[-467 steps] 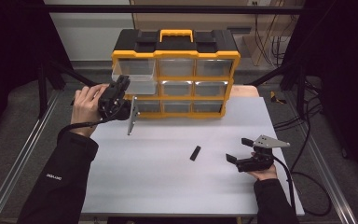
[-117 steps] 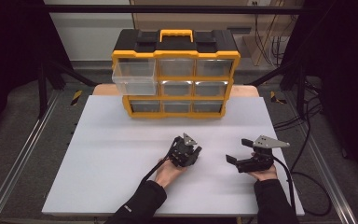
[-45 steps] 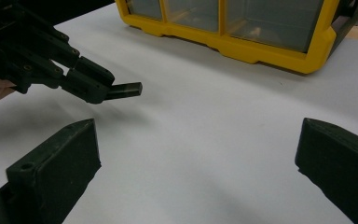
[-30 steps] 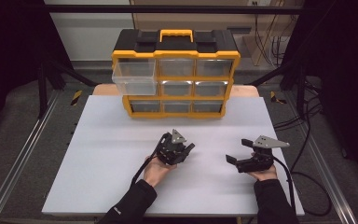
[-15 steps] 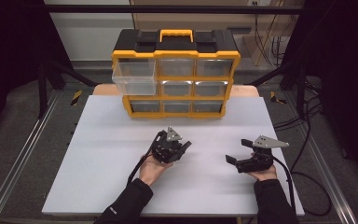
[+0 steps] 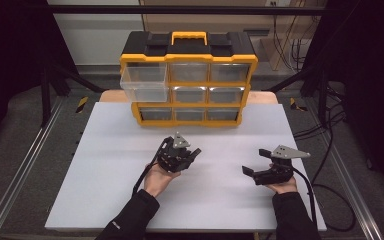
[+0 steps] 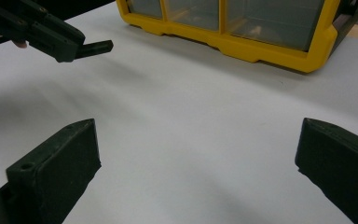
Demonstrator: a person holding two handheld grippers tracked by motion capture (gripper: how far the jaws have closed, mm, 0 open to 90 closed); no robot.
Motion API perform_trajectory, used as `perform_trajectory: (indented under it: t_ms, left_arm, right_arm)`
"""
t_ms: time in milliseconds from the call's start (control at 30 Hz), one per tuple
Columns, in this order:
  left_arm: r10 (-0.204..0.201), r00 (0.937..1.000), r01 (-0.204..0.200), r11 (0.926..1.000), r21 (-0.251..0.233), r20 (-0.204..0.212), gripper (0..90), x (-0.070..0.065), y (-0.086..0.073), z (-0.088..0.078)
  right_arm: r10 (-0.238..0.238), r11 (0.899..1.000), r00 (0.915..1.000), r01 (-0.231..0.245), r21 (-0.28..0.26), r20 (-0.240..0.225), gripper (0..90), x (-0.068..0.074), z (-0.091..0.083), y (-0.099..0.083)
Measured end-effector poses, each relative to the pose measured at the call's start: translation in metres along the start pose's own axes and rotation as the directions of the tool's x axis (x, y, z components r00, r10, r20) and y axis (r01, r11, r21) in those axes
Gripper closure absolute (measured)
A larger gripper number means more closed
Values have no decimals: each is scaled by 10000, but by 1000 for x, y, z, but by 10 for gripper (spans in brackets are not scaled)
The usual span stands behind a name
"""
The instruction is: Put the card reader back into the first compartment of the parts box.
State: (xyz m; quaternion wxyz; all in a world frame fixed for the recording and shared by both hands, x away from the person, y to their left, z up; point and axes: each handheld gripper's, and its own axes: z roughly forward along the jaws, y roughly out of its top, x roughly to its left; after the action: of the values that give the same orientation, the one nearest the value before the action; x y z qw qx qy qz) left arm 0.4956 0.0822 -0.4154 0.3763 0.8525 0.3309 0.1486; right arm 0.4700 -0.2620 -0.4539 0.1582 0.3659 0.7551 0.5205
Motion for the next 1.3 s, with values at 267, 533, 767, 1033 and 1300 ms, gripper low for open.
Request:
perform_trajectory:
  t_ms: [267,533,767,1033,1300]
  left_arm:
    - [23,9999,-25,9999,-109,-104,723,4,2,-12]
    - [49,10000,-50,9999,-105,-83,723,6,2,-18]
    - [-7,10000,6,9998,-191,-93,724,11,2,-26]
    - [-40,9999,37,9996,-284,-131,724,16,3,-36]
    - [-54,9999,50,9994,-337,-124,724,19,4,-43]
  right_arm:
    - [16,10000,10000,-16,-3,-6,2,0,0,0]
    - [25,10000,10000,-25,-10,-11,2,0,0,0]
    - [18,10000,10000,-18,-15,2,1,0,0,0]
    - [20,10000,10000,-20,-5,-6,1,0,0,0]
    - [10,10000,10000,-10,-12,4,1,0,0,0]
